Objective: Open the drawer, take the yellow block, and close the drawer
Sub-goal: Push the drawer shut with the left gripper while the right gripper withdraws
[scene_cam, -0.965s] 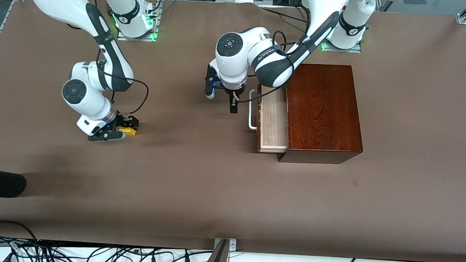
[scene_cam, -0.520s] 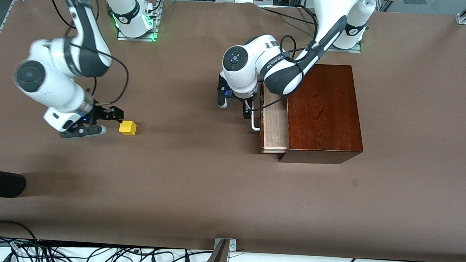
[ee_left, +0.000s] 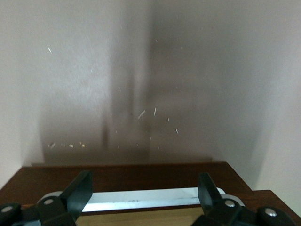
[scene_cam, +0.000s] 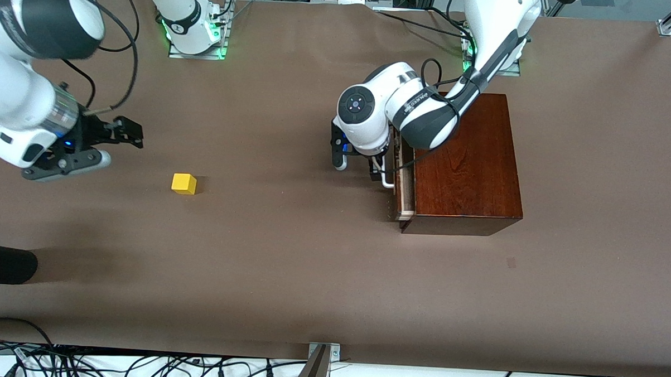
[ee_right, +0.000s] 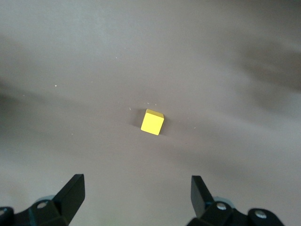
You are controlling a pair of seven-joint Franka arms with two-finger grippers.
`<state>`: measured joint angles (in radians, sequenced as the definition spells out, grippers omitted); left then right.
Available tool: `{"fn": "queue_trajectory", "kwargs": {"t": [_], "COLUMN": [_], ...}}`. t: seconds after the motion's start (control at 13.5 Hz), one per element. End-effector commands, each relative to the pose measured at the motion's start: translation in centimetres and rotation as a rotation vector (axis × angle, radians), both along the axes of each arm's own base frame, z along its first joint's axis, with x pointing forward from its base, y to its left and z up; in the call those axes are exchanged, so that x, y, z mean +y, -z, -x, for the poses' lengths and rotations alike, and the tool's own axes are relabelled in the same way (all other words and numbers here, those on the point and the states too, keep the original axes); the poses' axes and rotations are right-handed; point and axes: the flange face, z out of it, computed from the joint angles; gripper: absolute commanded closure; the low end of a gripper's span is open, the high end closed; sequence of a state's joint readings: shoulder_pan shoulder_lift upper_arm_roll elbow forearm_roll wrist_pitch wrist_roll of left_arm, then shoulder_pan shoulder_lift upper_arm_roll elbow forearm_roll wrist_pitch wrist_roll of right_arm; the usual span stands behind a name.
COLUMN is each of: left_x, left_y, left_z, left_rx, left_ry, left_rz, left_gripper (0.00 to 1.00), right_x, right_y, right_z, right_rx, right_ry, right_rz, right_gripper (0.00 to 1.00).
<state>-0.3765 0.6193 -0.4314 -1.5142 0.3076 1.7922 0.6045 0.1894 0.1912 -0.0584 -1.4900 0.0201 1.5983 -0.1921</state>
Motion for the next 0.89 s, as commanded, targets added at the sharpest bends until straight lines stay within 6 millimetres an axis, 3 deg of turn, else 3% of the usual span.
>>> {"fn": "queue_trajectory", "kwargs": {"t": [0.0, 0.22, 0.52, 0.67, 0.82], "left_x": [2.5, 3.7, 3.9, 4.1, 5.7], "left_y": [-0.6, -0.4, -0.8, -2.6, -5.7], "left_z": [-0.8, -1.1, -1.4, -1.8, -2.8], "left_rx": [0.019, 0.046, 0.042, 0.016, -0.020], "left_ry": [-0.005, -0.022, -0.028, -0.038, -0.070], "left_rz": [-0.068, -0.100, -0.095, -0.081, -0.058], "left_gripper": [0.00, 0.00, 0.00, 0.00, 0.00], "right_x": [-0.5, -0.3, -0.6, -0.7, -0.7], "right_y": [-3.4, -4.5, -3.8, -3.7, -3.8], "right_z": [1.4, 2.2, 4.3, 4.1, 4.0], "right_rx": [-0.028, -0.042, -0.027, -0.033, -0.037], "right_ry": [-0.044, -0.054, -0.045, -0.045, -0.045], "right_rz": [-0.013, -0.025, -0.028, -0.028, -0.027], "right_gripper": [0.00, 0.00, 0.00, 0.00, 0.00]}}
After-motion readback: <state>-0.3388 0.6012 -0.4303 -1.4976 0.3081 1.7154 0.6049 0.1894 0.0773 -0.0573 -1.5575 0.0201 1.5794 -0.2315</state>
